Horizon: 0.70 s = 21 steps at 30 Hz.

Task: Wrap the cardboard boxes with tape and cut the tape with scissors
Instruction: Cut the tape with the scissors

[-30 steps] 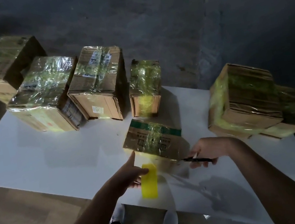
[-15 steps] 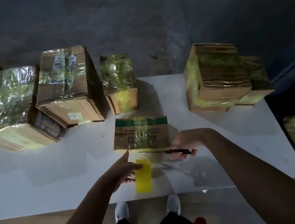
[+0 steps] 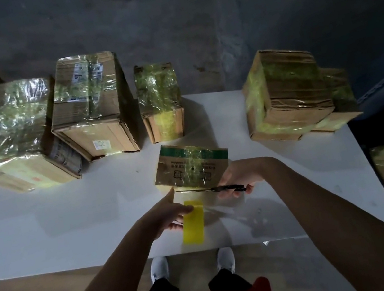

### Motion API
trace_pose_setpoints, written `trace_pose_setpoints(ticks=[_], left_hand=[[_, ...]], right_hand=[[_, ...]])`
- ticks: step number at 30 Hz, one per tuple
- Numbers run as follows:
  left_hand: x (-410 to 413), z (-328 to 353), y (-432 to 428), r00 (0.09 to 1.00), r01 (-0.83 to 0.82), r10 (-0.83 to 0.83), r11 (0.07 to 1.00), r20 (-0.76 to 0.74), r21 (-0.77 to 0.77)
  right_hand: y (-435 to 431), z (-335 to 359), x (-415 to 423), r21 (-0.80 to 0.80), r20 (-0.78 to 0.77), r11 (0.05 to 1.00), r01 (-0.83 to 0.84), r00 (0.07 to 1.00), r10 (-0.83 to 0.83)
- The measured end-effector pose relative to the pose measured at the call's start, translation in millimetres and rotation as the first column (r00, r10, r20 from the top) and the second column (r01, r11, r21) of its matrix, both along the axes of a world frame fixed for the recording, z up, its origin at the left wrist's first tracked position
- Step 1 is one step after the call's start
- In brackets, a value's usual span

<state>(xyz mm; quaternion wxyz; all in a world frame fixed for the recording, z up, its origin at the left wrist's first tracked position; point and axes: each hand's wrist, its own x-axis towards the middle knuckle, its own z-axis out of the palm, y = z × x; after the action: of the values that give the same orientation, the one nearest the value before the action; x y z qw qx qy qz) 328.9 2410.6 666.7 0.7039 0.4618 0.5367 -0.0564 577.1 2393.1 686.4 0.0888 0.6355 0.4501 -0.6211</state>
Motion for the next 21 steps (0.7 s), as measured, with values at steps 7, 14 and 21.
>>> trace_pose_setpoints(ticks=[7, 14, 21], left_hand=[[-1, -2, 1, 1.0, 0.019, -0.019, 1.0, -0.005, 0.004], [0, -4, 1, 0.999, 0.03, -0.029, 1.0, -0.02, 0.004], [0, -5, -1, 0.999, 0.035, -0.035, 0.999, -0.035, 0.003]], right_hand=[[-14, -5, -1, 0.039, -0.028, 0.998, 0.043, 0.999, -0.041], [-26, -8, 5, 0.091, -0.003, 0.995, 0.041, 0.999, -0.041], [-30, -9, 6, 0.118, 0.015, 0.993, 0.026, 0.999, -0.028]])
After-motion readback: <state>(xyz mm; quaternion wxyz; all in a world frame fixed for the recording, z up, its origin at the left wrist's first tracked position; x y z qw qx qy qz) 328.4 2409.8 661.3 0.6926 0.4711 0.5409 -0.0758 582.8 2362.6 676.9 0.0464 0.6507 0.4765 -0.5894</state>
